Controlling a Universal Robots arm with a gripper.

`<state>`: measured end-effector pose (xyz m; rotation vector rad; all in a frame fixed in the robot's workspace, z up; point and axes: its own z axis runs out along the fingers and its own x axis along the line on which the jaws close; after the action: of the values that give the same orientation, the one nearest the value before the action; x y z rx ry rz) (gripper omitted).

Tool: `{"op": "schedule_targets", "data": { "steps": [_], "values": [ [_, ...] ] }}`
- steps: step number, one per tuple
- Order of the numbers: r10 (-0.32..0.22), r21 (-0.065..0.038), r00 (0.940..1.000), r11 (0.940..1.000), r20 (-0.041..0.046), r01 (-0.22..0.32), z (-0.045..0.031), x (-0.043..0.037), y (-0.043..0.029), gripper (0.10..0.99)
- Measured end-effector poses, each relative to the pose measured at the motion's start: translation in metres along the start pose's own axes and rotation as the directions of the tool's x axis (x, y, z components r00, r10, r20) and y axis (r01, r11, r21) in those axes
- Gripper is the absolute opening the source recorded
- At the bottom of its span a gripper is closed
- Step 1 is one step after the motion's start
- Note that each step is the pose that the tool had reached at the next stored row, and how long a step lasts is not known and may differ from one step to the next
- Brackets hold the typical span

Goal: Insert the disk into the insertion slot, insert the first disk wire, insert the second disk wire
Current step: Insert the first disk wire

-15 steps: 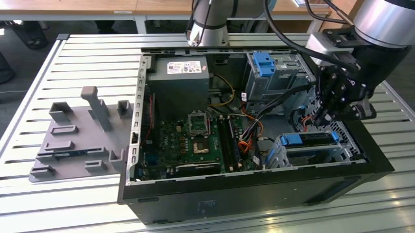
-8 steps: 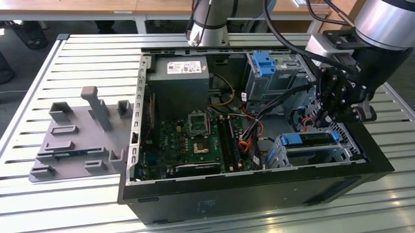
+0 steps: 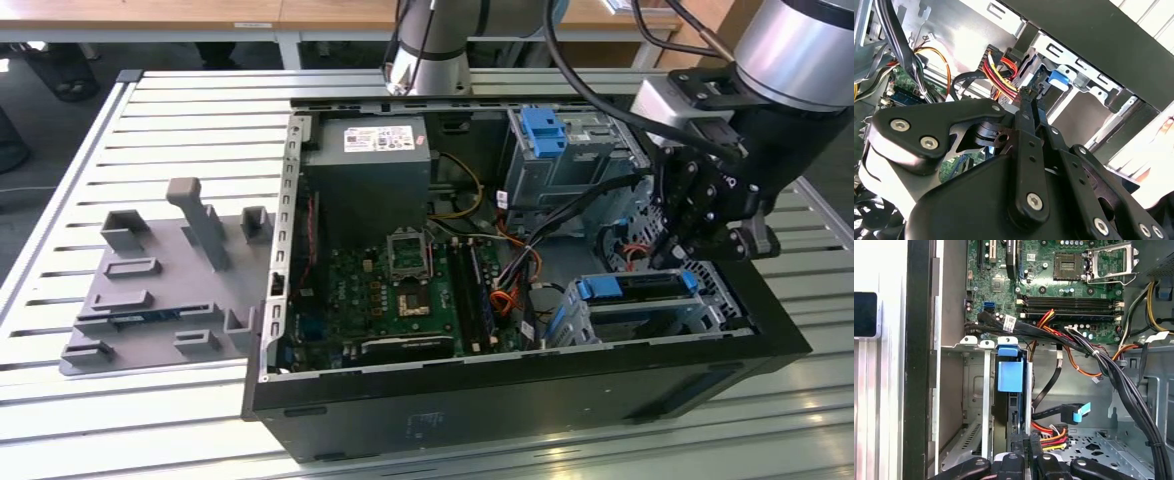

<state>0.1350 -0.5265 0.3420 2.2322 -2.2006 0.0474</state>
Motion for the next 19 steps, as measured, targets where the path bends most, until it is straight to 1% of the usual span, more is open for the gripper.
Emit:
{"op": "schedule_targets", "data": {
  "steps": [1,4,5,19],
  "values": [
    [0.000,0.005,1.0000,1.0000,-0.0001,0.000,0.0001,0.0001,0.0003,0.165],
    [0.000,0.026,1.0000,0.9997,-0.0004,0.000,0.0003,0.0004,0.0024,0.165],
    [0.001,0.030,1.0000,0.9995,-0.0003,-0.001,0.0006,0.0005,0.0031,0.165],
    [0.000,0.030,1.0000,0.9995,-0.0009,0.000,0.0050,0.0021,0.0055,0.165]
  ]
}}
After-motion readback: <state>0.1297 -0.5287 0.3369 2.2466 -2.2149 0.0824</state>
